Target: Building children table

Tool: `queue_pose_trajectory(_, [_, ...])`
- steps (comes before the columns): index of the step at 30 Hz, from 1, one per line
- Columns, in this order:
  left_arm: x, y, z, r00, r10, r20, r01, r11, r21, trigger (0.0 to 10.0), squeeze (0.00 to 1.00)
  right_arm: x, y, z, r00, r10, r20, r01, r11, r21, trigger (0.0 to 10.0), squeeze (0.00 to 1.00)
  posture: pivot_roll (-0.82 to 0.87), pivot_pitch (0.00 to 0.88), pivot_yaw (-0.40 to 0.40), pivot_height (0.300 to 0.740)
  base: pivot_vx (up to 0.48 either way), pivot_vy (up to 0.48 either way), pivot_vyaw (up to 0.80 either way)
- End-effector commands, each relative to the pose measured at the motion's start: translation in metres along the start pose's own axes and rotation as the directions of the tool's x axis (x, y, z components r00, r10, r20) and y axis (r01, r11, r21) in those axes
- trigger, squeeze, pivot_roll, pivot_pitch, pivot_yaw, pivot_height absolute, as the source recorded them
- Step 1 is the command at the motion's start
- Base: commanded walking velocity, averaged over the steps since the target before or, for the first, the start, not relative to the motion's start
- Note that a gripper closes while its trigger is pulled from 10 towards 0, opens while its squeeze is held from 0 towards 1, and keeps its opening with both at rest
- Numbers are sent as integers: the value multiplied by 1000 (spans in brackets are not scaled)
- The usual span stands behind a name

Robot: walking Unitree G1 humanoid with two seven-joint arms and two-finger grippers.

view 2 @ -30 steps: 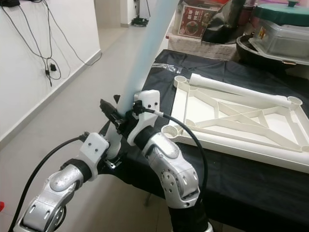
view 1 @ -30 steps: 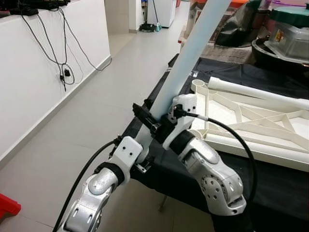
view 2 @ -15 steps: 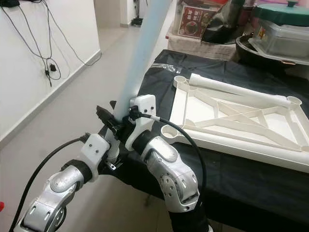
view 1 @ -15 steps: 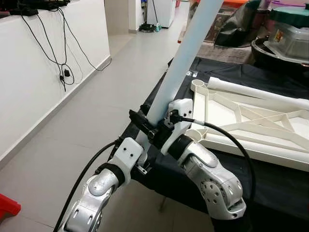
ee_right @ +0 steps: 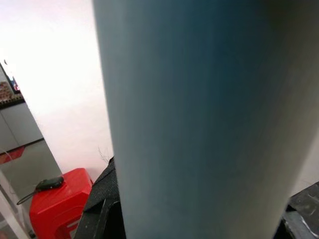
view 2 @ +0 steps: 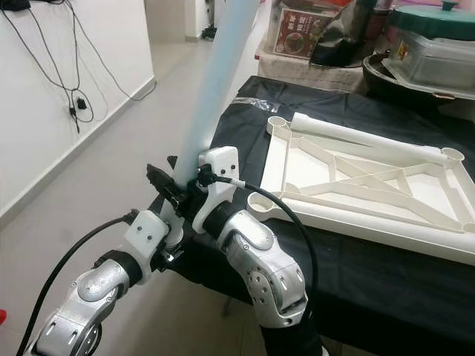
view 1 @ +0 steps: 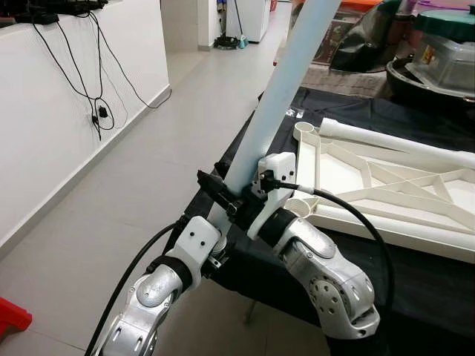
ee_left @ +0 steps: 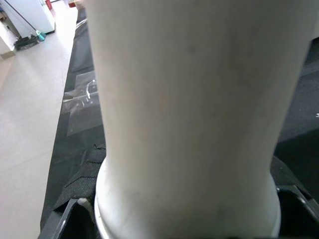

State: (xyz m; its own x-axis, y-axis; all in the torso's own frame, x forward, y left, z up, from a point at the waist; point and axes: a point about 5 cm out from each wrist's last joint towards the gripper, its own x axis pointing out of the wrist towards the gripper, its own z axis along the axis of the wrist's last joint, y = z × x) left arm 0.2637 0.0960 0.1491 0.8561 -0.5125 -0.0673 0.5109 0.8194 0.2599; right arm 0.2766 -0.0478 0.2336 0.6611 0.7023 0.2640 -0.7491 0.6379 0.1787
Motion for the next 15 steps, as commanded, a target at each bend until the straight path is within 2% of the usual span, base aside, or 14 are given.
queue_pose_trajectory(1, [-2,-4,-3,1000,-22,-11,22,1000,0,10000,0,-1,4,0,1000,24,-3,-24,1000,-6,10000,0,52,92,-43,740,0,0,0])
queue_pose_trajectory(2, [-3,-3,-4,1000,-27,-13,27,1000,-1,10000,0,-2,4,-1,1000,25,-5,-25,1000,-6,10000,24,53,92,-41,740,0,0,0])
queue_pose_trajectory(3, [-4,-3,-5,999,-36,-15,36,999,-1,10000,0,-2,5,-2,999,34,-9,-35,999,-5,10000,1000,52,88,-42,740,0,0,0])
queue_pose_trajectory(8, [-10,1,-5,995,-95,-8,95,995,-24,10000,0,-3,4,-2,999,50,-13,-50,999,-10,10000,1000,55,85,-41,740,0,0,0])
queue_pose_trajectory(9, [-12,2,-5,993,-121,-5,120,992,-40,10000,0,-2,2,-1,999,50,-8,-50,999,-12,10000,43,57,83,-40,740,0,0,0])
queue_pose_trajectory(10, [-16,4,-4,986,-165,-1,165,985,-53,10000,0,-3,-2,2,999,51,-2,-51,999,-9,10000,0,58,81,-37,740,0,0,0])
queue_pose_trajectory(11, [-16,4,-4,986,-165,-1,165,985,-53,10000,0,-3,-2,2,999,51,-2,-51,999,-9,10000,0,58,81,-37,740,0,0,0])
queue_pose_trajectory(12, [-21,7,0,969,-245,0,244,966,-84,10000,0,-4,-11,7,998,58,-1,-58,998,9,10000,0,58,81,-37,740,0,0,0])
queue_pose_trajectory(13, [-21,7,0,969,-245,0,244,966,-84,10000,0,-4,-11,7,998,58,-1,-58,998,9,10000,0,58,81,-37,740,0,0,0])
queue_pose_trajectory(15, [-26,7,3,948,-318,4,316,942,-112,10000,0,-6,-19,9,996,90,-17,-89,995,34,10000,0,63,76,-33,740,0,0,0])
